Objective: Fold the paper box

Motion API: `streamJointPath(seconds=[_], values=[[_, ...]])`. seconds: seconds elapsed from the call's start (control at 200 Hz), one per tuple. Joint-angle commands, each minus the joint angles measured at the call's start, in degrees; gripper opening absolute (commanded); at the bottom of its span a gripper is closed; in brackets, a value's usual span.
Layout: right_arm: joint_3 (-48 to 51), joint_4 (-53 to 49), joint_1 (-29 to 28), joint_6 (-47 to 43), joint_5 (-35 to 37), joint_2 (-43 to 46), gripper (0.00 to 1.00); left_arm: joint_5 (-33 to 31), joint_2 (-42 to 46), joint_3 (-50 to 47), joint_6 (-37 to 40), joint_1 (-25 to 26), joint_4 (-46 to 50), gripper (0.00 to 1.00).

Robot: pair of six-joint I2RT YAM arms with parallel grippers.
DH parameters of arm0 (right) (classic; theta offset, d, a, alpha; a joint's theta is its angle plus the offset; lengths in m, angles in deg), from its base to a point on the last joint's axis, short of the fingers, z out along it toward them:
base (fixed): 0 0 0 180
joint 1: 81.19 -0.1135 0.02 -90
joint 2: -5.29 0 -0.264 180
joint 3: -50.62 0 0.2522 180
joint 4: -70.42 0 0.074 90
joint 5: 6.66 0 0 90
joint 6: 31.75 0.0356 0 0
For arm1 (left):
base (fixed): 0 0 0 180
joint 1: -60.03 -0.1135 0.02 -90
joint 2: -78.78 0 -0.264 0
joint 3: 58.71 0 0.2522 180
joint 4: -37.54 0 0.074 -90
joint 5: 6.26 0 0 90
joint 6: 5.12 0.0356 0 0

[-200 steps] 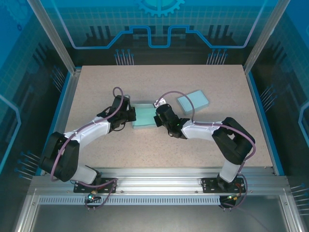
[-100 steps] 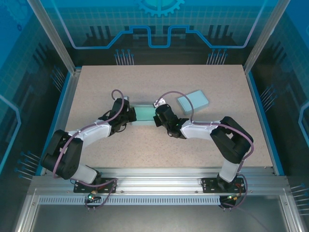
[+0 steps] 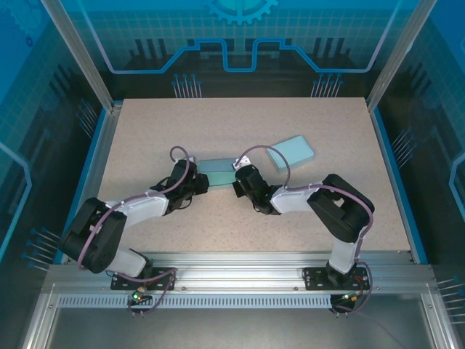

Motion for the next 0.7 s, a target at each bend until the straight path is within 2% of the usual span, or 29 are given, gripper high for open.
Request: streamJointPath(seconds=[0.0,0.385,0.565,0.695], values=[[1.26,-1.25,-1.2,0.82,-0.08,-2.49,0.0,0.41,3.86,-2.07,-0.97,0.38,0.15,0.4],[0.17,-1.15,-1.24,0.66,0.84,-3.45,0.0,-2.06,19.27,-8.24,-6.56,1.18,4.09,0.86],[0.2,-1.35,-1.25,0.65,0.75,-3.29,0.0,-4.11,29.62,-8.67,-7.65,1.44,8.38,0.89],[0.0,-1.45,-1.38,0.31,0.75,-3.23,0.0,-7.26,34.02,-5.68,-4.63,1.34,11.96,0.92]])
